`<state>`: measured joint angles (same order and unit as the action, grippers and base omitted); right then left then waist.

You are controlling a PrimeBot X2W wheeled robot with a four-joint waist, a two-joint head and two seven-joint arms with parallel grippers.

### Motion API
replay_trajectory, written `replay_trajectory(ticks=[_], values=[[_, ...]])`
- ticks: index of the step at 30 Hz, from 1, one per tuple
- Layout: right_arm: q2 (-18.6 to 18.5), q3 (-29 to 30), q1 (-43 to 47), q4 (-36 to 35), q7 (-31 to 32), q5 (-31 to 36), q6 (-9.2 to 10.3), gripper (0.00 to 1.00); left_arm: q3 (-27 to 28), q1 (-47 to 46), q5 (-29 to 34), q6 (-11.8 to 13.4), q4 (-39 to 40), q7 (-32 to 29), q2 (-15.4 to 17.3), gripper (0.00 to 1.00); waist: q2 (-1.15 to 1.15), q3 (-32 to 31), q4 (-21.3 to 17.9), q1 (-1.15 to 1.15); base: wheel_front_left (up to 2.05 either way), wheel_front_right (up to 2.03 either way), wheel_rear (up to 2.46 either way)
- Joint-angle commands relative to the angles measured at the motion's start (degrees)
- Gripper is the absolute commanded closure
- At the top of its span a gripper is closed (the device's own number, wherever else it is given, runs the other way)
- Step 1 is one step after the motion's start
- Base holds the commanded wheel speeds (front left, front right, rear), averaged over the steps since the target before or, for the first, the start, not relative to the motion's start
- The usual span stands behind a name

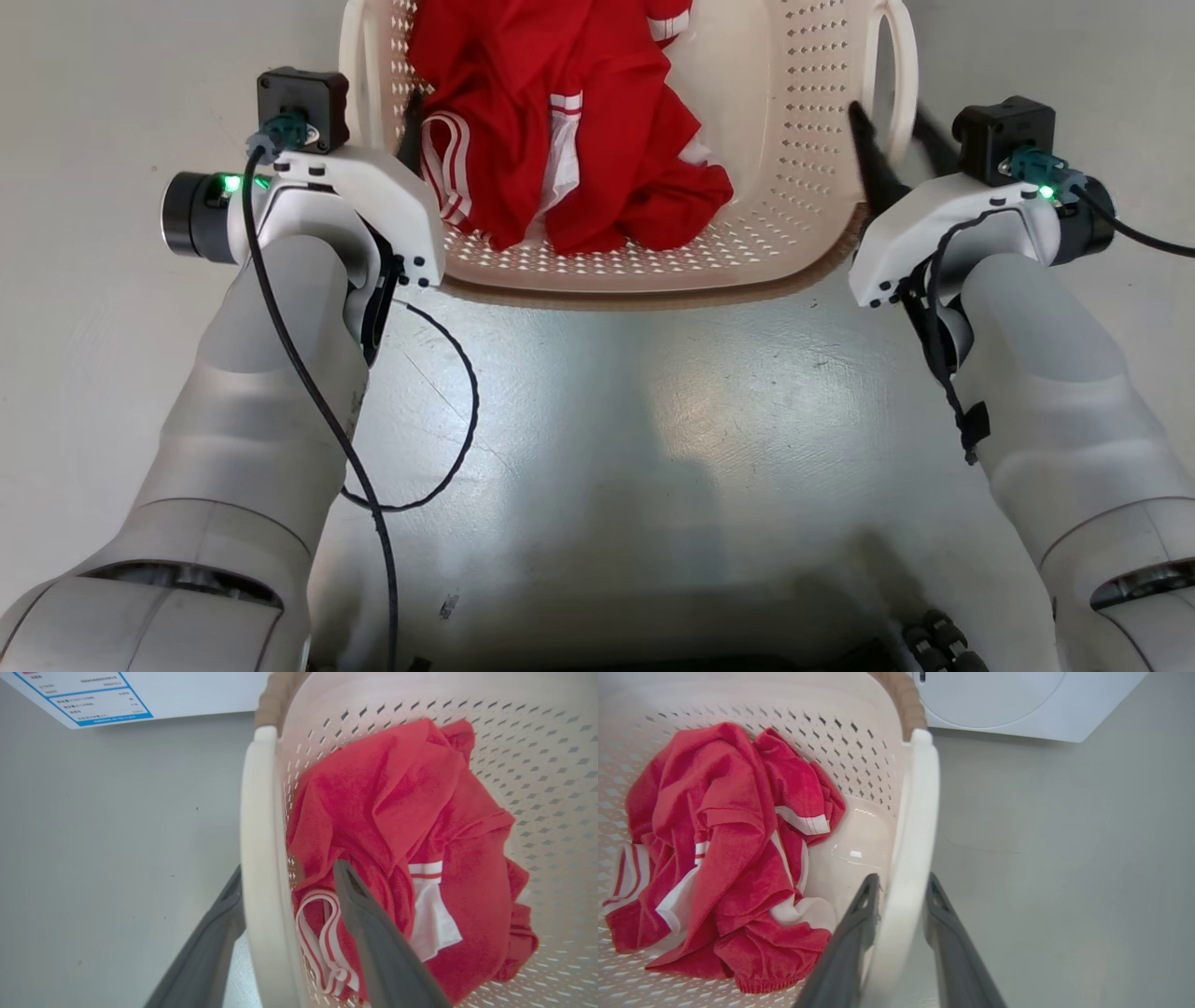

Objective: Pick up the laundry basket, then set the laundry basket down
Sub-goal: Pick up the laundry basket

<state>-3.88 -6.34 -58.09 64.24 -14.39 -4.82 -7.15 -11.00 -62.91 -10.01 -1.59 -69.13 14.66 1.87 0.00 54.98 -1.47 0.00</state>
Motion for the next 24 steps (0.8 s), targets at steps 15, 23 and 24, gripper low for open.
replay_trajectory(ticks=[15, 23, 24], values=[[1.0, -4.9, 2.3, 4.1, -0.6, -4.4, -0.34, 1.00, -0.9, 2.7, -0.5, 0.6, -1.2, 0.3, 1.3, 1.00, 0.00, -4.0, -0.4, 0.00, 0.00, 0.00, 0.00], [1.0, -11.2, 4.4, 6.6, 1.3, -9.3, -0.34, 1.00, -2.7, 5.5, -0.8, 0.7, -2.9, 0.3, 1.1, 1.00, 0.00, -9.0, -0.9, 0.00, 0.00, 0.00, 0.00], [1.0, -12.0, 4.9, 6.7, 1.7, -10.0, -0.34, 1.00, -2.7, 6.1, -1.1, 0.7, -3.0, 0.3, 1.1, 1.00, 0.00, -9.8, -1.0, 0.00, 0.00, 0.00, 0.00]])
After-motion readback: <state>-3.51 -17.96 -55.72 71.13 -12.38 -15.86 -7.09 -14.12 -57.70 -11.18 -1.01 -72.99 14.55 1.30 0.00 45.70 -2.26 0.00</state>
